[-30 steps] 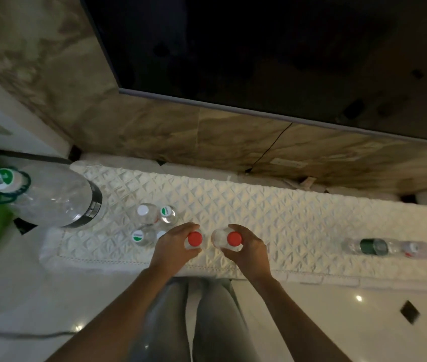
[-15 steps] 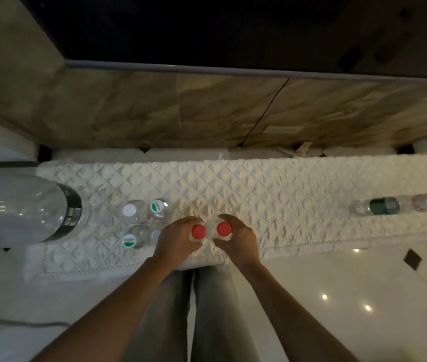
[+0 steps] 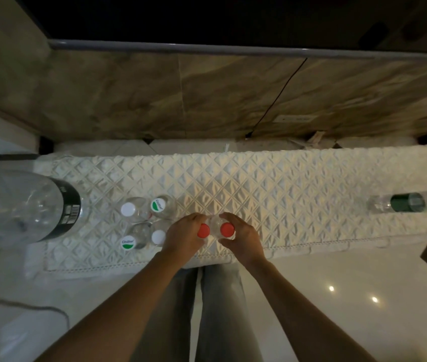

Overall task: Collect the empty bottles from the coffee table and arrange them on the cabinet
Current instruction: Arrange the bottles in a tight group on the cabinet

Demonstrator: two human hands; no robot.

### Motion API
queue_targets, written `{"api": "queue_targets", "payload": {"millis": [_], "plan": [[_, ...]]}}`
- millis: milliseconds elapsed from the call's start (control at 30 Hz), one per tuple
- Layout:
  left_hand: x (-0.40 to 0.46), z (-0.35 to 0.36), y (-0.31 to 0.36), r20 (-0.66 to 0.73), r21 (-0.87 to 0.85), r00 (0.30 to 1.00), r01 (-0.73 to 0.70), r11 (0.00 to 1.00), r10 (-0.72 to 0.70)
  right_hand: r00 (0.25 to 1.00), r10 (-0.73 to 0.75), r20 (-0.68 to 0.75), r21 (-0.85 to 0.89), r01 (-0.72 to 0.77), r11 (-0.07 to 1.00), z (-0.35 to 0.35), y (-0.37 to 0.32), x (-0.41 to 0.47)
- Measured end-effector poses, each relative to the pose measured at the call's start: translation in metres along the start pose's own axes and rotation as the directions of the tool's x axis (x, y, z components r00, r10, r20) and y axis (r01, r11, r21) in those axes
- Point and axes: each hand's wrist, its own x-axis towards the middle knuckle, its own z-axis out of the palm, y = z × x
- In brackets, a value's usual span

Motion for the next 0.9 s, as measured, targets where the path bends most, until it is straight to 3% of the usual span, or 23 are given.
{"api": "queue_targets", "payload": {"millis": [167, 333, 633, 900], "plan": [[0.000, -0.008, 0.001, 0.032, 0.124, 0.998, -0.063, 0.990, 0.060, 0.999, -0.026, -0.019, 0.000, 0.026, 1.000, -0.006, -0.004, -0.004], [-0.008, -0.025, -0.011, -0.062, 0.154, 0.987, -0.134, 0.979, 0.145, 0.997, -0.048, -0.053, -0.018, 0.048, 0.999, -0.011, -0.008, -0.011], [-0.025, -0.035, -0.025, -0.214, -0.018, 0.970, -0.125, 0.992, 0.118, 0.994, -0.081, -0.069, -0.112, 0.073, 0.991, -0.006, -0.015, -0.006], [-0.027, -0.032, -0.022, -0.223, 0.015, 0.950, -0.220, 0.975, 0.218, 0.991, -0.094, -0.095, -0.087, 0.086, 0.992, -0.002, -0.017, -0.009]]}}
